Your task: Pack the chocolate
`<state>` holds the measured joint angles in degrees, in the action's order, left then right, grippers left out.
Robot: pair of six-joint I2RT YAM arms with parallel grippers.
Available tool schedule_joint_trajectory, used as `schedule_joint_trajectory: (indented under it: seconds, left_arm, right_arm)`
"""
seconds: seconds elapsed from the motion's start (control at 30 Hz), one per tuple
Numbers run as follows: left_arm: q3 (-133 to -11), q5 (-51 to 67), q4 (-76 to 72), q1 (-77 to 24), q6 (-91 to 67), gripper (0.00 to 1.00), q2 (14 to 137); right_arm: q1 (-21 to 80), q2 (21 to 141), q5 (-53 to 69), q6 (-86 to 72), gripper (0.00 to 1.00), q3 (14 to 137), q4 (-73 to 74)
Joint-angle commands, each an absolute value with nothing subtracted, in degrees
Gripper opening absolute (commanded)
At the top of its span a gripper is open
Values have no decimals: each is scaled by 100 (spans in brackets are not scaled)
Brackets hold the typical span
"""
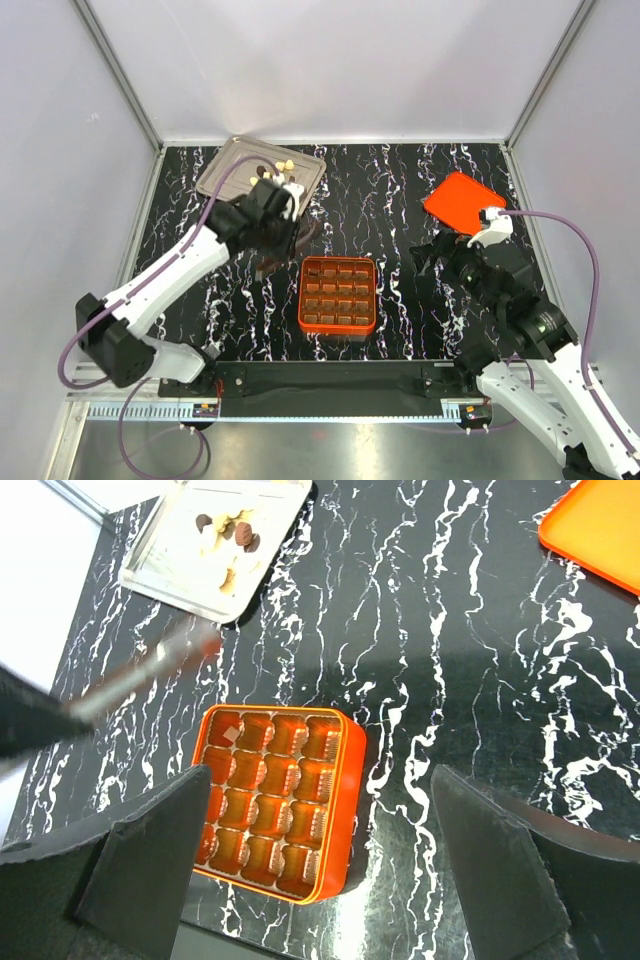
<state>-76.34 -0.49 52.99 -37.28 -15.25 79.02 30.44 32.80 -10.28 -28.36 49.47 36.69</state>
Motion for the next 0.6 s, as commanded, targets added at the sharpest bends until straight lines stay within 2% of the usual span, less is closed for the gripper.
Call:
schedule_joint_trajectory:
  seconds: [0.0,0.57]
  left_arm:
    - [-7217,272,4887,-4077,-1906,33,7358]
    - [-6609,457,4614,-4614,-2083,34,7171]
  right_arm:
    - [3067,3182,-1301,-2848,100,5142,3770]
    - [3067,3261,-1327,-2909,100,5133,3744]
